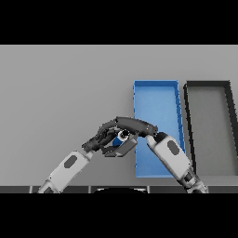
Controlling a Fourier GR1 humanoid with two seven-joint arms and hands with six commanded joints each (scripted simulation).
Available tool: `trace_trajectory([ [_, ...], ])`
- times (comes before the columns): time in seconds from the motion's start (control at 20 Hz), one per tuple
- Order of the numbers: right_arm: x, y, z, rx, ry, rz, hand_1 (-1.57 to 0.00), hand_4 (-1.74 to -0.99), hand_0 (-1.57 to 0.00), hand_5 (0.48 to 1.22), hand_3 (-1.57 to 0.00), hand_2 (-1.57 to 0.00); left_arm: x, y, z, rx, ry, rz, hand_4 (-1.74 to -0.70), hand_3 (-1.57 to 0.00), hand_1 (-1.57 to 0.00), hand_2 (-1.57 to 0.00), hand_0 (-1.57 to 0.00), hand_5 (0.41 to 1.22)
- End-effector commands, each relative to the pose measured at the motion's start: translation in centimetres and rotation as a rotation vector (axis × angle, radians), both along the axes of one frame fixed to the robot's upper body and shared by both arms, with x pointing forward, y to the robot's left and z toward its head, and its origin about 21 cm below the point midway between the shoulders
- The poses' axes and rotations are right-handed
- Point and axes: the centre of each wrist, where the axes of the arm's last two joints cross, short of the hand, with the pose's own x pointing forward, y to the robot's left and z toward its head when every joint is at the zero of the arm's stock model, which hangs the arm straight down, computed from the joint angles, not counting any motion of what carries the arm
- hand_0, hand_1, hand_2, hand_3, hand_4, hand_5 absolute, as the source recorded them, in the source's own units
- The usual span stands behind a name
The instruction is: Pick up the blue pipe and place it into the blue bin.
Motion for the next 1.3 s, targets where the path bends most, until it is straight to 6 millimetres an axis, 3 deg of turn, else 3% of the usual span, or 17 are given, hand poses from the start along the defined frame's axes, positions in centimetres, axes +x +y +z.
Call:
trace_trajectory([
  [0.0, 0.1, 0.1, 0.0, 0.015, 0.010, 0.025, -0.87, -1.486, -0.89, 0.550, -0.77, -0.91, 0.1, 0.1, -0.1, -0.034, -0.013, 0.011, -1.53, -0.58, -0.71, -0.69, -0.78, 1.221],
  [0.1, 0.1, 0.5, -0.2, 0.052, 0.059, 0.077, -1.12, -1.562, -1.13, 0.666, -0.96, -1.14, 0.2, -0.2, -0.4, -0.079, -0.014, 0.035, -1.61, -0.94, -1.02, -0.97, -1.06, 1.221],
  [0.25, -0.1, 0.7, -0.8, 0.106, 0.097, 0.091, -1.34, -1.469, -1.35, 0.905, -1.26, -1.35, 0.1, -0.6, -0.8, -0.171, 0.010, 0.038, -1.67, -1.25, -1.29, -1.19, -1.31, 1.221],
  [0.4, -0.4, 0.9, -0.8, 0.129, -0.012, 0.098, -1.45, -1.447, -1.46, 1.059, -1.41, -1.46, 0.3, -0.7, -0.8, -0.207, 0.023, 0.034, -1.71, -1.41, -1.43, -1.35, -1.44, 1.221],
  [0.6, -0.4, 0.5, -0.5, 0.149, 0.014, 0.095, -1.52, -1.475, -1.52, 1.155, -1.51, -1.53, 0.4, -0.2, -0.4, -0.223, 0.030, 0.038, -1.73, -1.50, -1.51, -1.39, -1.52, 1.221],
  [0.65, -0.1, 0.7, -0.4, 0.169, 0.019, 0.088, -1.53, -1.480, -1.53, 1.168, -1.52, -1.53, 0.1, -0.2, -0.2, -0.218, 0.009, 0.041, -1.65, -1.33, -1.35, -1.22, -1.43, 1.221],
  [0.75, -0.2, 0.6, -0.9, 0.187, 0.047, 0.088, -1.55, -1.487, -1.55, 1.187, -1.54, -1.55, 0.6, 0.4, -0.2, -0.133, -0.049, 0.008, -1.41, -0.85, -0.87, -0.78, -0.93, 1.221],
  [0.9, -1.0, 0.8, -0.4, 0.125, 0.052, 0.085, -1.56, -1.491, -1.56, 1.204, -1.55, -1.56, 0.3, 0.6, -0.8, -0.076, -0.108, -0.065, -1.14, -0.44, -0.44, -0.40, -0.47, 1.187],
  [1.1, -1.4, 0.9, -0.7, 0.159, 0.049, 0.100, -1.57, -1.495, -1.57, 1.214, -1.56, -1.57, 0.4, 0.7, -0.7, -0.020, -0.111, -0.026, -0.97, -0.18, -0.18, -0.16, -0.19, 0.849],
  [1.25, -1.1, 0.8, -0.2, 0.137, 0.015, 0.089, -1.57, -1.496, -1.57, 1.217, -1.57, -1.57, 0.8, 0.7, -0.6, -0.003, -0.113, -0.012, -0.90, -0.09, -0.09, -0.08, -0.10, 0.697],
])
